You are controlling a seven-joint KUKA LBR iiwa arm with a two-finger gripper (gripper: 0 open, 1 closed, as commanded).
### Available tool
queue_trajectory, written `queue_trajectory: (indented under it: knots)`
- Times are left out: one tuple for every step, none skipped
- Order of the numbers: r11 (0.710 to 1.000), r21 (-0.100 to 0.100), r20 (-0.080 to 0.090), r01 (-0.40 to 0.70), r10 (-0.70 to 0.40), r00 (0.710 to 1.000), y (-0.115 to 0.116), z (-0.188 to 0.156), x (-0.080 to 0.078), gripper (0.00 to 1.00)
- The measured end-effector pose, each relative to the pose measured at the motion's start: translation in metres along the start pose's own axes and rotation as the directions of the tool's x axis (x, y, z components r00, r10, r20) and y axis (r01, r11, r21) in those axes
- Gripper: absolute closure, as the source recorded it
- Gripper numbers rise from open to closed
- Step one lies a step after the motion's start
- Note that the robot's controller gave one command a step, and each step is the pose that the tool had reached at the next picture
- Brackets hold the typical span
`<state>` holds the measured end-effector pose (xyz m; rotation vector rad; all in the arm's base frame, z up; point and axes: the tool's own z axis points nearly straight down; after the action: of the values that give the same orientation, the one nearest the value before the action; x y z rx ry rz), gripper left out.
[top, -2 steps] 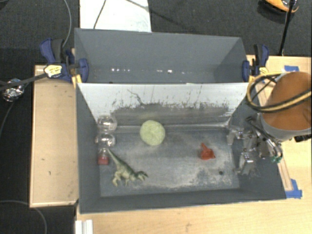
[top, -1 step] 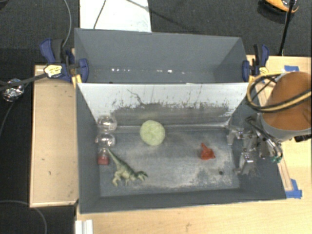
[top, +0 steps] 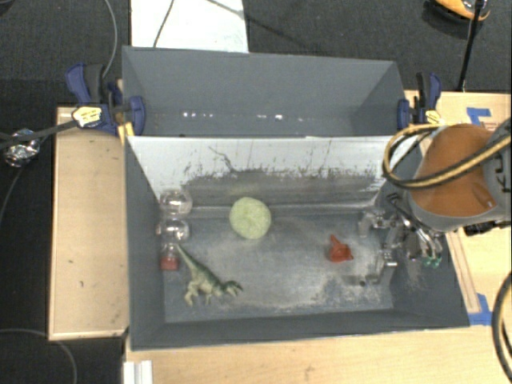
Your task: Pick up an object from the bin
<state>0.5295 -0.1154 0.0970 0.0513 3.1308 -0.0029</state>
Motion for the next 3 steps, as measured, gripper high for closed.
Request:
queue_trajectory:
  knots:
    - [1.0, -0.003, -0.009, -0.001, 0.001, 1.0, 0.005, 0.027, -0.002, 0.0]
    - [0.997, 0.0, 0.001, -0.082, 0.082, 0.997, 0.012, 0.026, -0.008, 0.0]
    - [1.0, -0.002, -0.001, -0.013, 0.013, 1.0, 0.027, 0.026, -0.015, 0.0]
